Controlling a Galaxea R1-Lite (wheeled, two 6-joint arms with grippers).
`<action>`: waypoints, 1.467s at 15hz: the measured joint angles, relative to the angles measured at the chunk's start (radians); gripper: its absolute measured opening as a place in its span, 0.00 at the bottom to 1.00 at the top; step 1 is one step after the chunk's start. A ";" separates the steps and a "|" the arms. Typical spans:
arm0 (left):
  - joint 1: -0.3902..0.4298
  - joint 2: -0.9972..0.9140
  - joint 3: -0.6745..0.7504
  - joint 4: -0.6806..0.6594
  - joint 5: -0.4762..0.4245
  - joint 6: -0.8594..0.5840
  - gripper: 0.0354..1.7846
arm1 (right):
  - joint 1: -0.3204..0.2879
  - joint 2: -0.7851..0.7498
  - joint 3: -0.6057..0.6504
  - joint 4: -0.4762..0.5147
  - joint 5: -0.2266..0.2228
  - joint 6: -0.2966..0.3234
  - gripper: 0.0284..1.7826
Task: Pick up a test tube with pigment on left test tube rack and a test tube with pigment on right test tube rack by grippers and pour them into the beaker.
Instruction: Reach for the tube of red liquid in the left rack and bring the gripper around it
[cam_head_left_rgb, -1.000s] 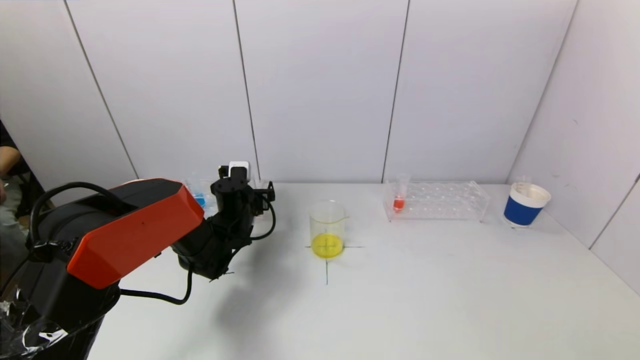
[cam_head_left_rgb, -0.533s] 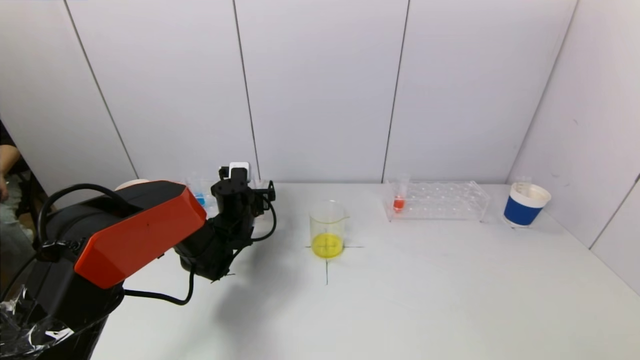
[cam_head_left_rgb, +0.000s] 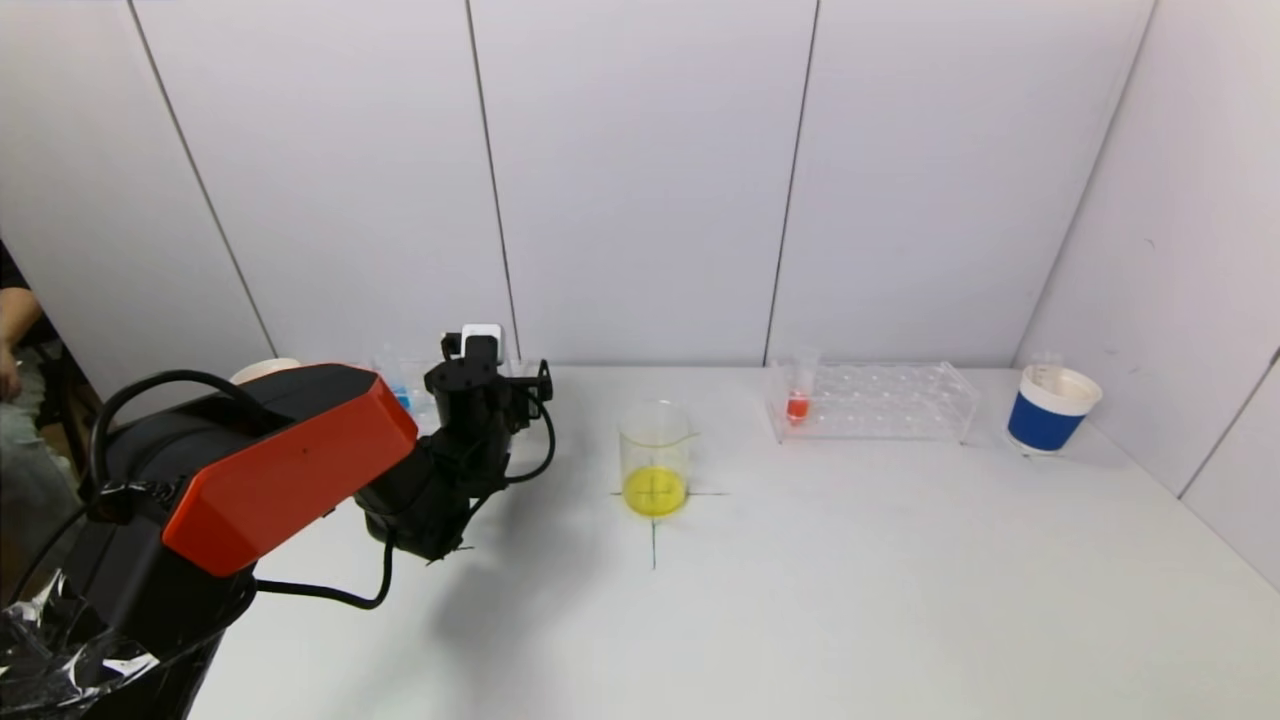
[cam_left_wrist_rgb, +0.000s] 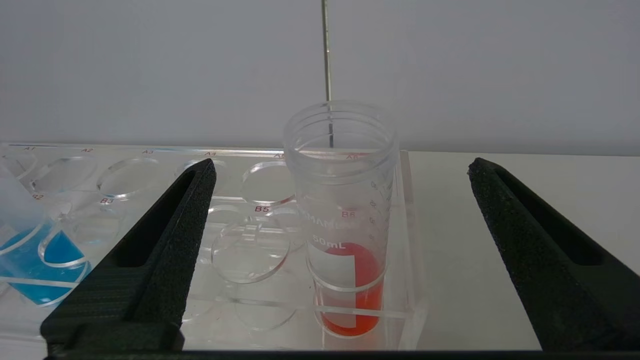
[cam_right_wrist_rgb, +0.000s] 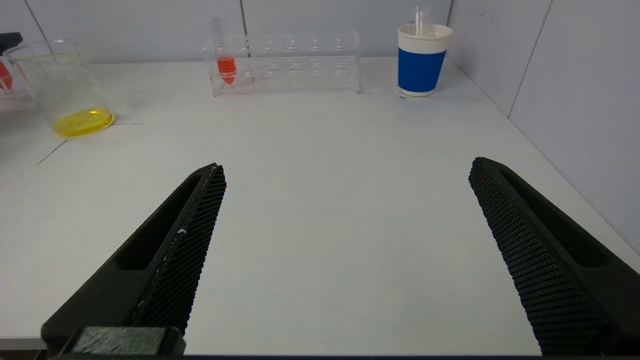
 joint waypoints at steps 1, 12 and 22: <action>0.000 0.002 -0.004 -0.001 0.000 0.002 0.99 | 0.000 0.000 0.000 0.000 0.000 0.000 0.99; 0.001 0.016 -0.030 0.001 0.000 0.003 0.99 | 0.000 0.000 0.000 0.000 0.000 0.000 0.99; 0.003 0.012 -0.007 -0.019 0.009 0.005 0.94 | 0.000 0.000 0.000 0.000 0.000 0.000 0.99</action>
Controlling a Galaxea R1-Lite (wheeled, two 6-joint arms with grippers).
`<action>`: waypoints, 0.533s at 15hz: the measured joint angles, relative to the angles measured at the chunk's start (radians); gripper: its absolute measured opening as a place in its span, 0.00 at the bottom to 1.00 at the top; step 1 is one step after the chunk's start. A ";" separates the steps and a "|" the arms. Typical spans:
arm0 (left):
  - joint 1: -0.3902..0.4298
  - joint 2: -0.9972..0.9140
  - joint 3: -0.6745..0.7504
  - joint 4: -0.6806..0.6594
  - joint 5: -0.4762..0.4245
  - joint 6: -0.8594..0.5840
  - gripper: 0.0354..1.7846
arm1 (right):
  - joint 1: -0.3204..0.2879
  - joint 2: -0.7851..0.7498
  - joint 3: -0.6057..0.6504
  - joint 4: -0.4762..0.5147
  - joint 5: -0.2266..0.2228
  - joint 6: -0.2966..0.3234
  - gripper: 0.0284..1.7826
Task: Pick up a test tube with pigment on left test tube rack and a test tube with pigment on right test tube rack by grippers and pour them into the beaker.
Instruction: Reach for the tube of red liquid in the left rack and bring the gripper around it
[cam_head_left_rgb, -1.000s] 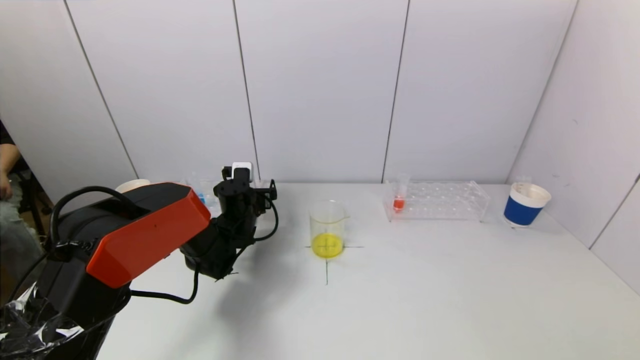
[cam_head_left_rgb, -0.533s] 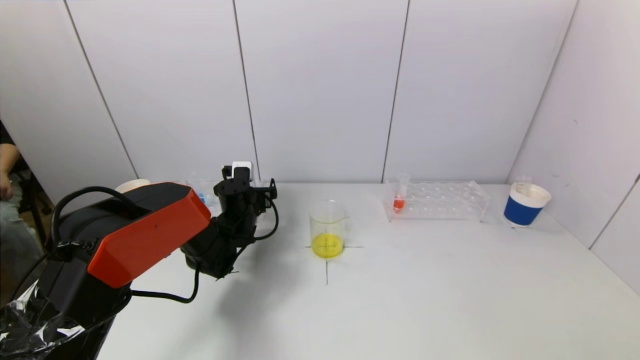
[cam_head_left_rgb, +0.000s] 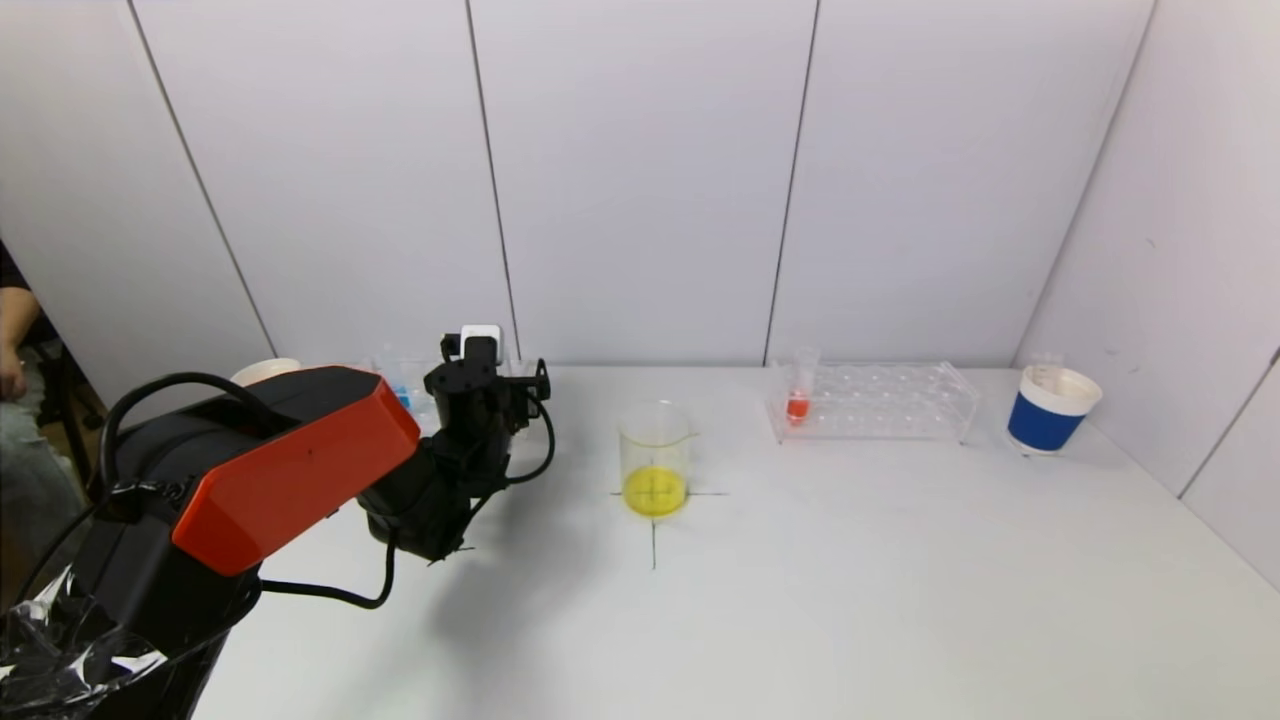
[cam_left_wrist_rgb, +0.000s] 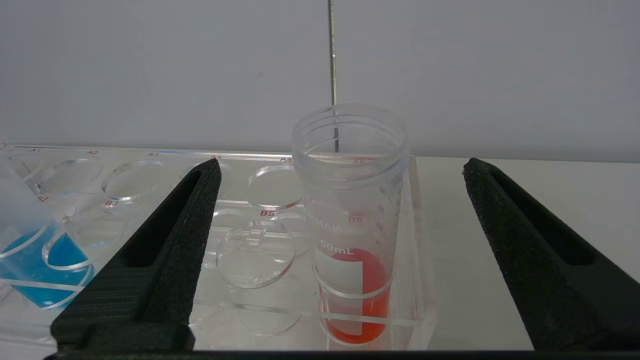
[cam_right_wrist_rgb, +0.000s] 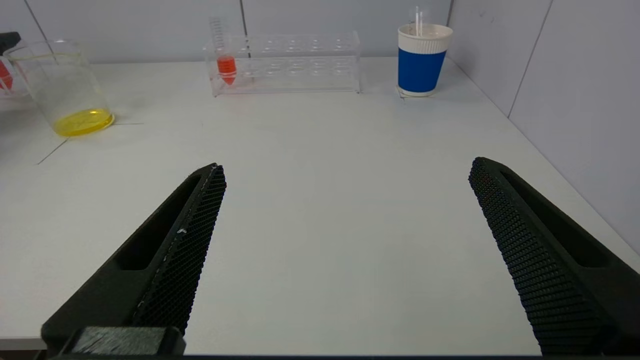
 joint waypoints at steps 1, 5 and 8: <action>0.000 0.000 0.000 0.000 0.003 0.000 0.90 | 0.000 0.000 0.000 0.000 0.000 0.000 0.99; 0.000 0.000 0.001 0.001 0.004 0.001 0.56 | 0.000 0.000 0.000 0.000 0.000 0.000 0.99; 0.000 0.000 -0.001 0.001 0.003 0.004 0.27 | 0.000 0.000 0.000 0.000 0.000 0.000 0.99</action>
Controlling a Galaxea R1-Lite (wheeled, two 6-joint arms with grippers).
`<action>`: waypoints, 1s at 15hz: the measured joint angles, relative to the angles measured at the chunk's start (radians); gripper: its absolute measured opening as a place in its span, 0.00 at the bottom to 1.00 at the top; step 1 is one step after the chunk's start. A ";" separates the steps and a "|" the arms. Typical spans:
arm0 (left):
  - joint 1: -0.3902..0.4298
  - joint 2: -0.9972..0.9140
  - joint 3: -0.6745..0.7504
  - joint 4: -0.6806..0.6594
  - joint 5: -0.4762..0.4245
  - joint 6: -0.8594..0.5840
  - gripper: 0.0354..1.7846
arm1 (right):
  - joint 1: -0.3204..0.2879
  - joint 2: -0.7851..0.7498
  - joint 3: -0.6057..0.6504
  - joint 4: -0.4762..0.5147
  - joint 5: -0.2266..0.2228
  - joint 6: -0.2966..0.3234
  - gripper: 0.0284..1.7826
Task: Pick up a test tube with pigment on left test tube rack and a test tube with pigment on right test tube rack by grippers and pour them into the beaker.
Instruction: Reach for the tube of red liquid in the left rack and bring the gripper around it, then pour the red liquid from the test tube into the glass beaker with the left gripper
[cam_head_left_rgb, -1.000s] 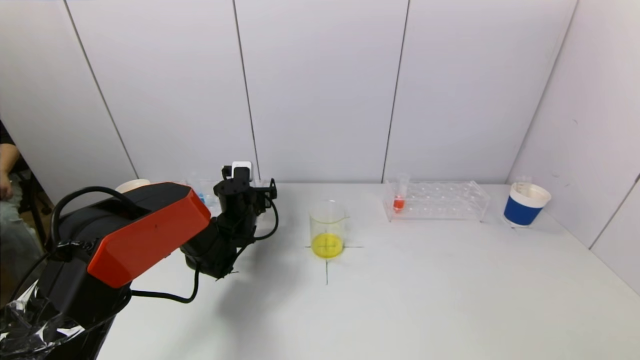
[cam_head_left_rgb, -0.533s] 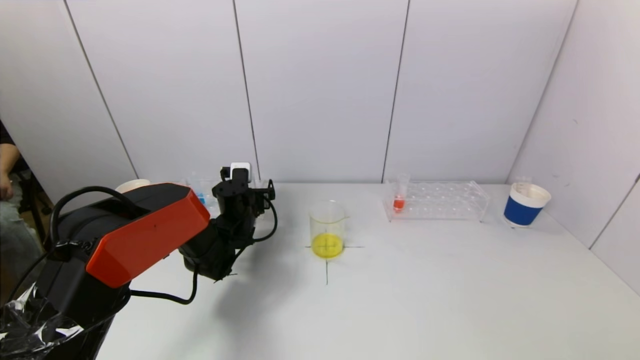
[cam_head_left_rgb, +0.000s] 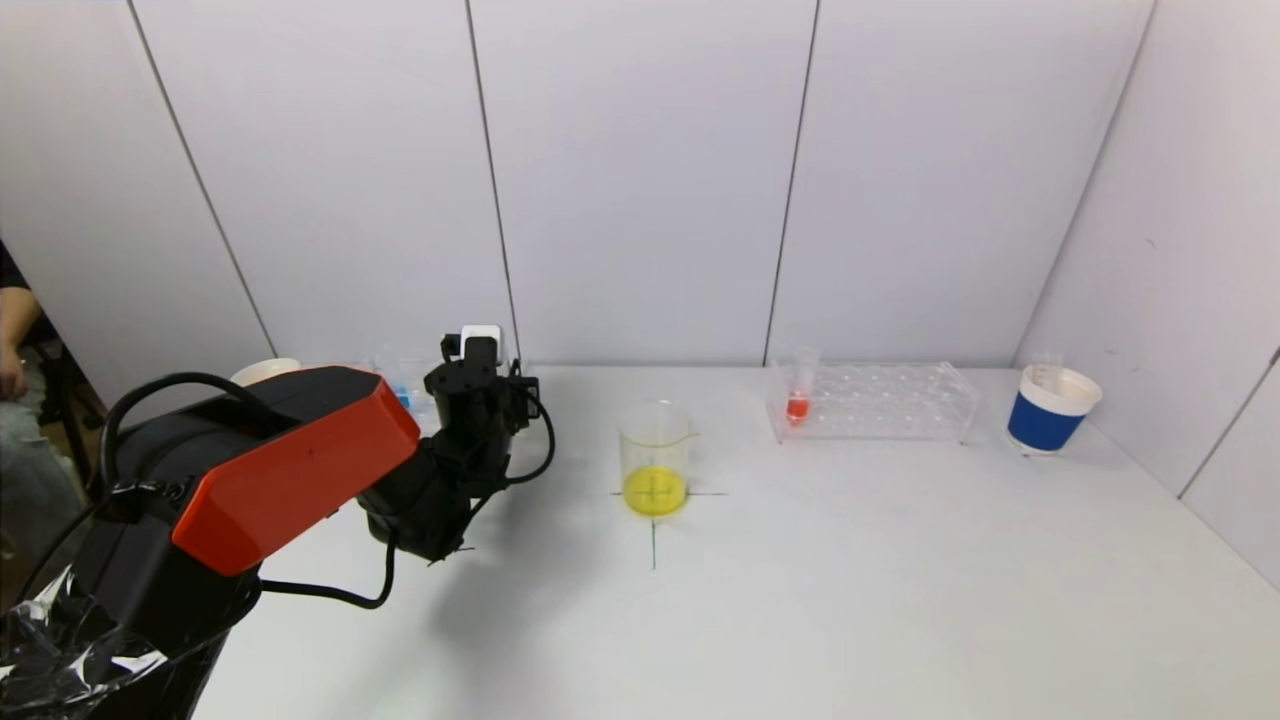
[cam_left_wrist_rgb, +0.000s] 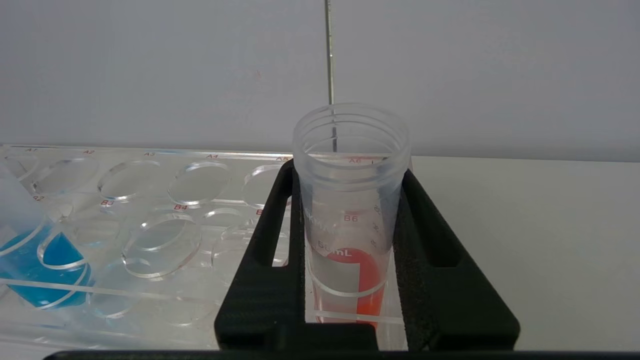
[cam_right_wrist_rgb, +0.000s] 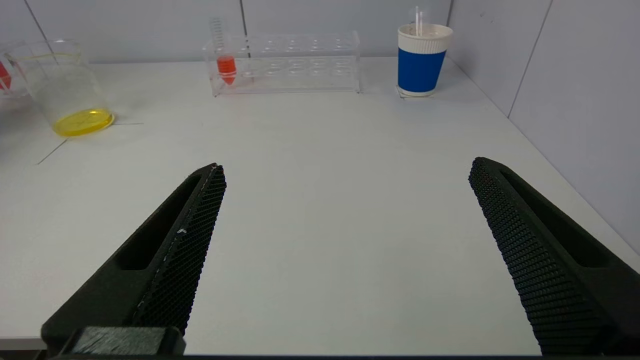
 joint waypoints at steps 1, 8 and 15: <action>0.000 0.000 -0.001 0.000 0.000 0.000 0.25 | 0.000 0.000 0.000 0.000 0.000 0.000 0.99; 0.000 0.001 -0.001 -0.004 0.000 0.001 0.25 | 0.000 0.000 0.000 0.000 0.000 0.000 0.99; -0.001 -0.005 -0.002 -0.002 0.000 0.004 0.25 | 0.000 0.000 0.000 0.000 0.000 0.000 0.99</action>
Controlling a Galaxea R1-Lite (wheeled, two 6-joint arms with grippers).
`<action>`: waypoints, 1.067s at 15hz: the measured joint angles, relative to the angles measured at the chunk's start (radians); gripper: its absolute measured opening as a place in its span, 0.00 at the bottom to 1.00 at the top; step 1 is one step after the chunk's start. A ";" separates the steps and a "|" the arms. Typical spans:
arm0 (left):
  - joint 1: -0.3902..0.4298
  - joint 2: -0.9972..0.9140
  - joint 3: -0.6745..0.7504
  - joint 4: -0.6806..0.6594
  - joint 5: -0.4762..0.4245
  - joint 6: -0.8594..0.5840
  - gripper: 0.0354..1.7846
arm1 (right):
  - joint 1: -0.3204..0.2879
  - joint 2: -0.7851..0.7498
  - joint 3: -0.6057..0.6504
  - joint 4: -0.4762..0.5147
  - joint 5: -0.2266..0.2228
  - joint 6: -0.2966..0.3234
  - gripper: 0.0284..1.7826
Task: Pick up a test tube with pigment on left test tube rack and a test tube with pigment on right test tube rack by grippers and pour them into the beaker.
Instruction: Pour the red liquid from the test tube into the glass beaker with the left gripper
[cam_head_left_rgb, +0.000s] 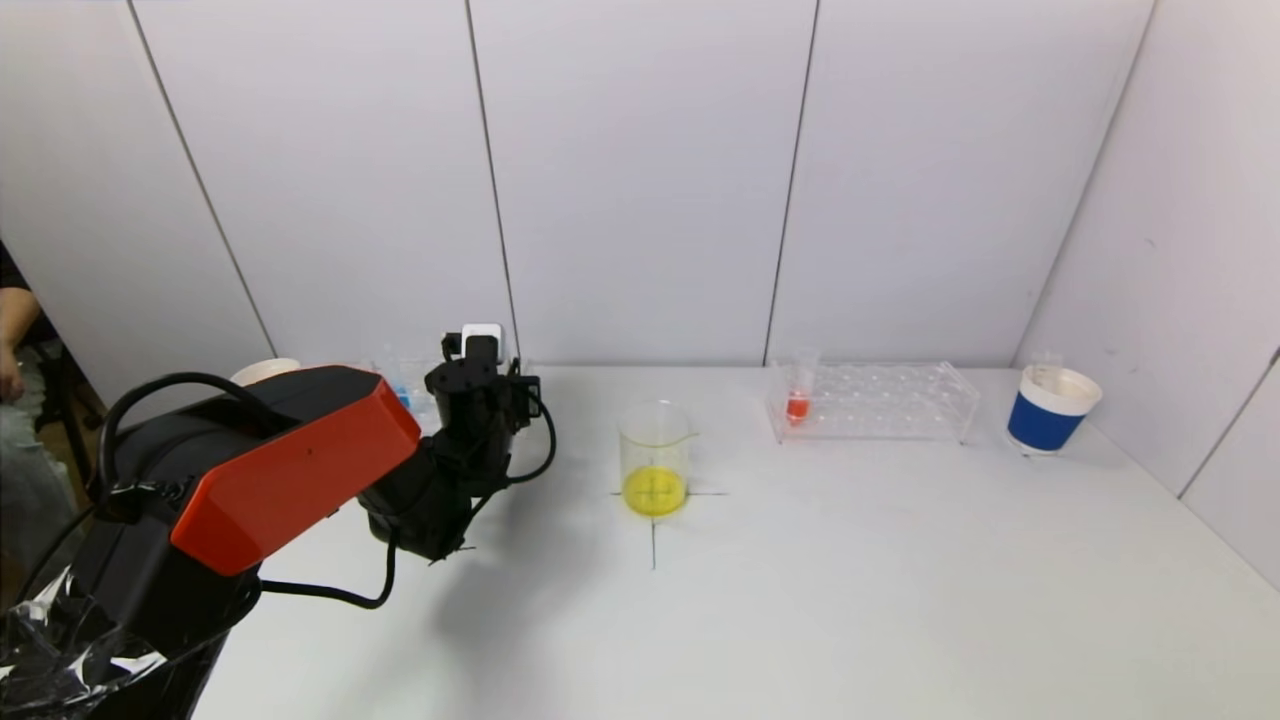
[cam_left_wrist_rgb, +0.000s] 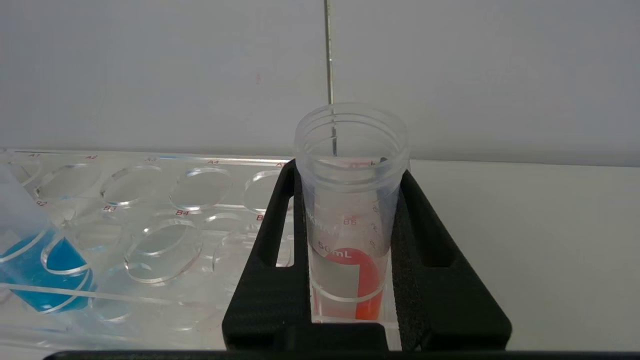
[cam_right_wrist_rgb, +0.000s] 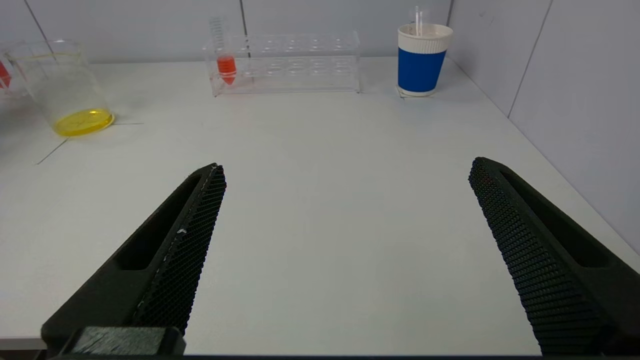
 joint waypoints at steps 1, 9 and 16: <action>0.000 -0.005 0.000 0.002 0.000 0.004 0.25 | 0.000 0.000 0.000 0.000 0.000 0.000 0.99; -0.002 -0.106 -0.016 0.068 -0.003 0.037 0.25 | 0.000 0.000 0.000 0.000 0.000 0.000 0.99; -0.020 -0.242 -0.045 0.235 -0.004 0.037 0.25 | 0.000 0.000 0.000 0.000 0.000 0.000 0.99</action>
